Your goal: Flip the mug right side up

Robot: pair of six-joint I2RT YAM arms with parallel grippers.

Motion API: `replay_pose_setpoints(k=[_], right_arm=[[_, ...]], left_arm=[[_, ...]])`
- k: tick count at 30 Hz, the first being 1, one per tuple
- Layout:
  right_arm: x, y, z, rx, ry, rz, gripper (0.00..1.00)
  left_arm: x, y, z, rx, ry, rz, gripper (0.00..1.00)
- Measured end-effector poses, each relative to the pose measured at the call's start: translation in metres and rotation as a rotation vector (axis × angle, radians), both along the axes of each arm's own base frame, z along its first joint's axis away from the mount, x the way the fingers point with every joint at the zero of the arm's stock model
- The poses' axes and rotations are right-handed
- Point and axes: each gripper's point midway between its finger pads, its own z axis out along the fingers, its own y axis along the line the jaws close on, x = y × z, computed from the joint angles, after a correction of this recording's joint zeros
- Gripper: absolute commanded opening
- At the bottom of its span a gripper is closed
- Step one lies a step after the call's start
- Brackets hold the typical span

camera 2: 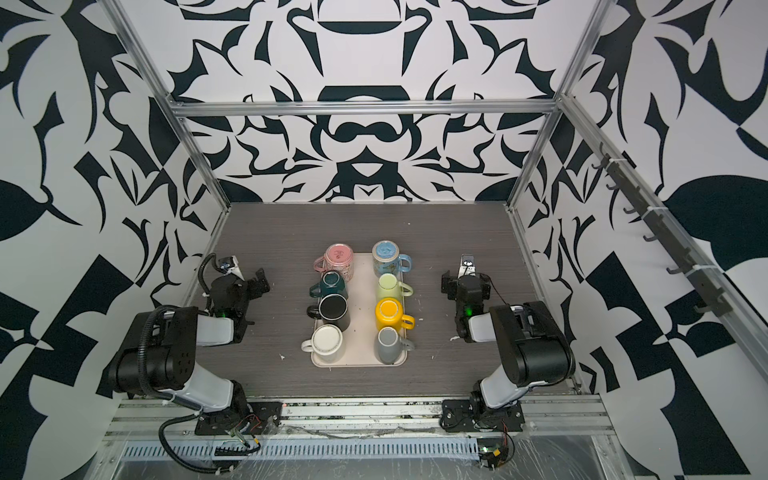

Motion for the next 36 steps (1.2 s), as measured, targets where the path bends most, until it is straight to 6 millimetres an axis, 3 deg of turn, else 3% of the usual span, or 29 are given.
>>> replay_pose_setpoints(k=[5, 7, 10, 14, 17, 21, 26, 32, 36], right_arm=[[-0.003, -0.002, -0.002, -0.004, 0.039, -0.011, 0.9], [-0.002, -0.005, 0.01, -0.014, 0.067, -0.028, 0.89], [0.012, -0.005, 0.055, -0.014, 0.032, -0.043, 0.84], [0.019, -0.001, 0.12, 0.03, -0.023, -0.056, 0.81], [0.008, 0.004, 0.144, 0.09, -0.008, -0.065, 0.8], [-0.009, 0.014, 0.149, 0.23, 0.082, -0.084, 0.75], [-0.021, 0.037, 0.143, 0.505, 0.201, -0.111, 0.61], [-0.019, 0.08, 0.12, 0.887, 0.309, -0.122, 0.61], [-0.02, 0.098, 0.099, 1.102, 0.35, -0.183, 0.6]], left_arm=[[-0.003, 0.005, 0.004, 0.008, 0.0, 0.032, 0.99], [-0.007, 0.01, 0.013, 0.012, 0.003, 0.063, 0.99], [-0.007, 0.014, 0.049, 0.014, -0.043, 0.085, 0.99], [-0.01, 0.013, 0.116, -0.012, -0.166, 0.093, 0.99], [-0.017, 0.009, 0.145, -0.069, -0.197, 0.089, 1.0], [-0.024, -0.005, 0.161, -0.198, -0.169, 0.051, 1.0], [-0.031, -0.026, 0.161, -0.404, -0.097, 0.008, 0.99], [-0.034, -0.048, 0.158, -0.689, -0.032, -0.002, 0.99], [-0.033, -0.058, 0.152, -0.849, 0.001, 0.016, 0.98]])
